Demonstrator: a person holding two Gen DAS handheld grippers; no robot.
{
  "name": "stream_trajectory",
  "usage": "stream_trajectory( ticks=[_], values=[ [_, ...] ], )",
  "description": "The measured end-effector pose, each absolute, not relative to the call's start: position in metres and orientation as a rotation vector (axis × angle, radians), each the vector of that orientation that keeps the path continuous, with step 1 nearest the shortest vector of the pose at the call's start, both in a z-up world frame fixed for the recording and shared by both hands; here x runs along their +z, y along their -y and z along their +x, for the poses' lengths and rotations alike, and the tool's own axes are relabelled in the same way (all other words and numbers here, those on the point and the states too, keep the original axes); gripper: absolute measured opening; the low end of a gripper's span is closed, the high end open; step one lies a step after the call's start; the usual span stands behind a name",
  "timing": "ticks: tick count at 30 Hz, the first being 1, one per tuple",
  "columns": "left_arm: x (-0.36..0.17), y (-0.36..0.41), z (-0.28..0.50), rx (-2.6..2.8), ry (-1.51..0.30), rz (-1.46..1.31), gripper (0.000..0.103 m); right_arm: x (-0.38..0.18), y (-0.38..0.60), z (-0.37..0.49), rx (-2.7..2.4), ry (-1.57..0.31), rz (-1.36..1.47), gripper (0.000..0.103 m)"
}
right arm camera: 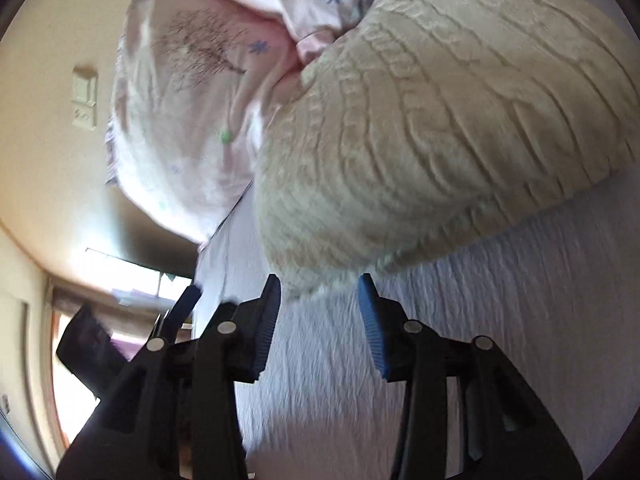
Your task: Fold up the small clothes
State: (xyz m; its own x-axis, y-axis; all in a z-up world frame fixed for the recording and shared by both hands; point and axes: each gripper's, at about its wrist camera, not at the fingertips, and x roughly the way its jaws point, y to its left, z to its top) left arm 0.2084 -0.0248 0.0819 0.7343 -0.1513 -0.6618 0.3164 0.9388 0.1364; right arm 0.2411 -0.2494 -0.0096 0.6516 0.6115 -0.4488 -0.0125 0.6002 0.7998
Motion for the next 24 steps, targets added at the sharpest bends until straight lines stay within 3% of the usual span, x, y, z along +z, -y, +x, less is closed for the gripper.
stream_trajectory(
  ticks=[1, 2, 3, 8, 14, 16, 17, 18, 19, 20, 24],
  values=[
    [0.082, 0.024, 0.209, -0.256, -0.703, 0.244, 0.102, -0.01, 0.248, 0.242, 0.4, -0.78, 0.861, 0.038],
    [0.081, 0.022, 0.209, -0.255, -0.705, 0.237, 0.102, -0.009, 0.246, 0.243, 0.369, -0.754, 0.84, 0.019],
    [0.081, 0.02, 0.21, -0.252, -0.708, 0.228, 0.102, -0.007, 0.244, 0.244, 0.357, -0.738, 0.822, 0.008],
    [0.081, 0.013, 0.21, -0.231, -0.703, 0.215, 0.102, 0.004, 0.233, 0.227, 0.385, -0.679, 0.733, 0.006],
    [0.082, 0.012, 0.216, -0.234, -0.719, 0.185, 0.102, -0.005, 0.234, 0.229, 0.391, -0.775, 0.681, 0.008],
    [0.083, 0.01, 0.22, -0.265, -0.737, 0.148, 0.102, 0.007, 0.241, 0.215, 0.409, -0.769, 0.641, 0.017],
    [0.084, 0.009, 0.224, -0.279, -0.751, 0.121, 0.102, 0.013, 0.245, 0.208, 0.416, -0.748, 0.631, 0.036],
    [0.085, 0.007, 0.232, -0.298, -0.774, 0.08, 0.102, 0.025, 0.256, 0.197, 0.415, -0.694, 0.626, 0.064],
    [0.085, 0.005, 0.238, -0.317, -0.79, 0.043, 0.102, 0.037, 0.269, 0.189, 0.39, -0.639, 0.624, 0.074],
    [0.086, 0.004, 0.246, -0.336, -0.808, 0.008, 0.102, 0.048, 0.285, 0.183, 0.349, -0.587, 0.62, 0.08],
    [0.08, 0.01, 0.285, -0.356, -0.894, -0.09, 0.102, 0.06, 0.334, 0.208, 0.214, -0.579, 0.638, 0.083]
  ],
)
